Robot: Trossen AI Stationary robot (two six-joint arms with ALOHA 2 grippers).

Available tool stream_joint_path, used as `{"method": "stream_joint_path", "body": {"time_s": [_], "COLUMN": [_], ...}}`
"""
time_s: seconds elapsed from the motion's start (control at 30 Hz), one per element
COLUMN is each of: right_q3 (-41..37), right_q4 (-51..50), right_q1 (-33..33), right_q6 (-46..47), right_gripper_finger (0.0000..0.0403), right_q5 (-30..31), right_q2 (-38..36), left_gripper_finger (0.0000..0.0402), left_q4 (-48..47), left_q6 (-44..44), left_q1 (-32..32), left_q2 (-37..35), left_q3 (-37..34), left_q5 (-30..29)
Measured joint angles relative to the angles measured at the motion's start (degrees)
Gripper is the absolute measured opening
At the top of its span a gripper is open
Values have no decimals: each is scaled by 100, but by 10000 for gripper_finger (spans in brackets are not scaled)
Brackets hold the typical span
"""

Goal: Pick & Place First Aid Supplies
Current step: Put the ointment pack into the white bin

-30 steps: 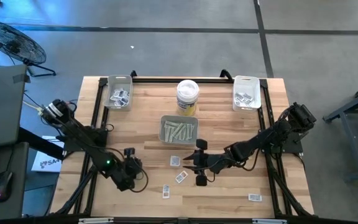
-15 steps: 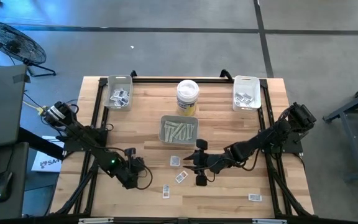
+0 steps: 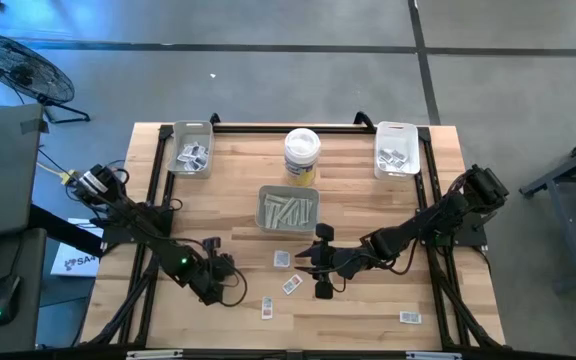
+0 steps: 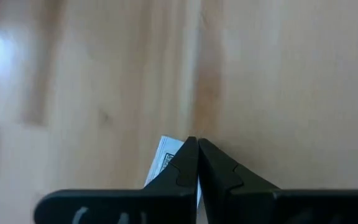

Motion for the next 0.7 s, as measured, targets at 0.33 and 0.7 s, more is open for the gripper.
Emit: {"method": "stream_joint_path", "body": {"time_s": [0.33, 0.7], "right_q3": [11, 7], "right_q4": [528, 2834], "right_q1": [48, 100], "right_q6": [-1099, -2807], "right_gripper_finger": [131, 131], "right_q5": [-20, -447], "right_q2": [299, 1500], "left_gripper_finger": [0, 0], "left_q4": [1873, 3681], "left_q6": [1749, 2682], "left_q1": [16, 17], "left_q2": [-180, -185], "left_q3": [406, 294], "left_q5": [-331, -574]}}
